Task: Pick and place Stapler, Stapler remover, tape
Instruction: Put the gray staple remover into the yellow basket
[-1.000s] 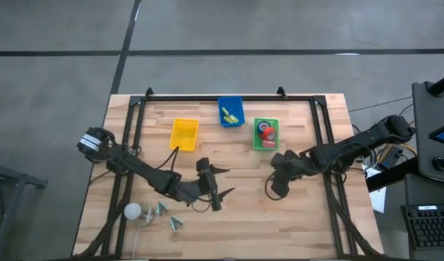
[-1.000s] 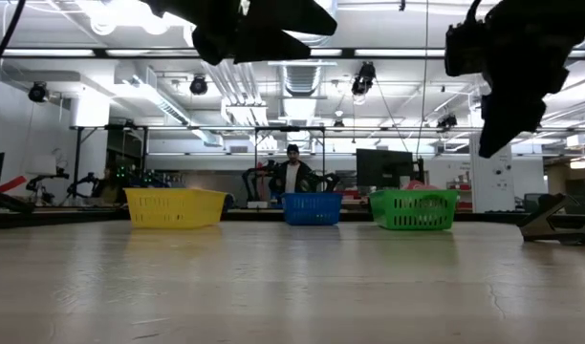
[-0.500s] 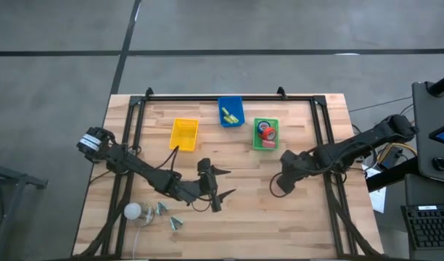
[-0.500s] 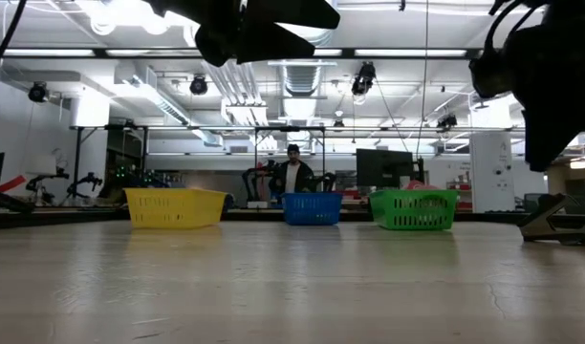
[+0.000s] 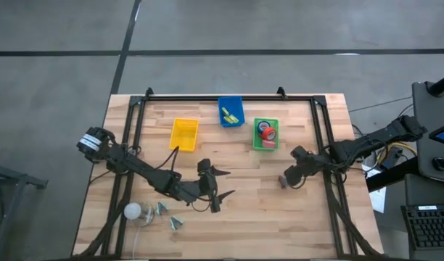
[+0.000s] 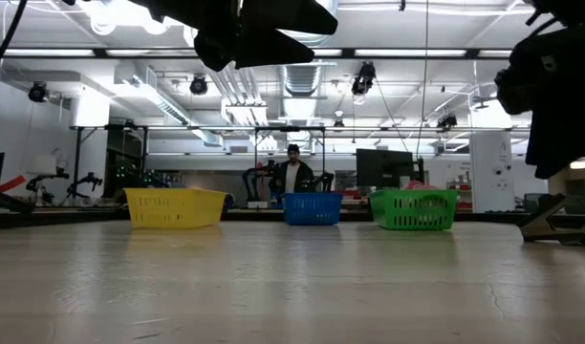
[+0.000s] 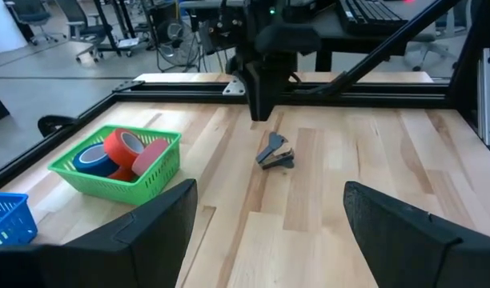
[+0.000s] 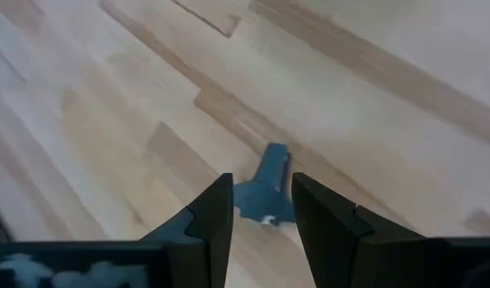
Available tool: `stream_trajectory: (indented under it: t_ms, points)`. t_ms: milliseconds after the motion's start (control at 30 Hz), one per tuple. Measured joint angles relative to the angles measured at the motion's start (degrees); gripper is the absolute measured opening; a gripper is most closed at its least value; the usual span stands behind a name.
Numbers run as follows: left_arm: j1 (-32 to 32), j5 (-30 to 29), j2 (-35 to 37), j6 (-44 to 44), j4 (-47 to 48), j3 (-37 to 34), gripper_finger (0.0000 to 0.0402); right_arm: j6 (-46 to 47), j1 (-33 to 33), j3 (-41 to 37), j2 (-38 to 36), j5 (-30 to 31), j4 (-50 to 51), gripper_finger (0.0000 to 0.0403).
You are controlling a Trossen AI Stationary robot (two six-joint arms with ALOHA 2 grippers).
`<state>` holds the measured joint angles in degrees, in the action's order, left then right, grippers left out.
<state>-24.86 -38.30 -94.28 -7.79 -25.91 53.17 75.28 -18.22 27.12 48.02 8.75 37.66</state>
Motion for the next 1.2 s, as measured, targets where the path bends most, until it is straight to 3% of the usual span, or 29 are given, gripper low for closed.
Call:
stream_trajectory:
  t_ms: [433,667,900,1200]
  points:
    - [0.0,0.0,0.0,0.0,0.4,0.0,0.0316,9.2,0.0,-11.3,-10.8,-2.1,-7.9,0.0123]
    - [0.0,0.0,0.0,-0.1,1.1,0.0,0.0316,12.1,0.0,-15.3,-11.2,-5.4,-14.5,0.0123]
    - [0.0,0.0,0.0,-0.9,1.1,0.0,0.0316,12.2,0.0,-15.9,-11.2,-5.4,-14.5,0.0121]
    - [0.0,-0.1,0.0,-1.0,1.5,0.0,0.0316,10.9,0.0,-16.0,-11.2,-5.5,-14.7,0.008]
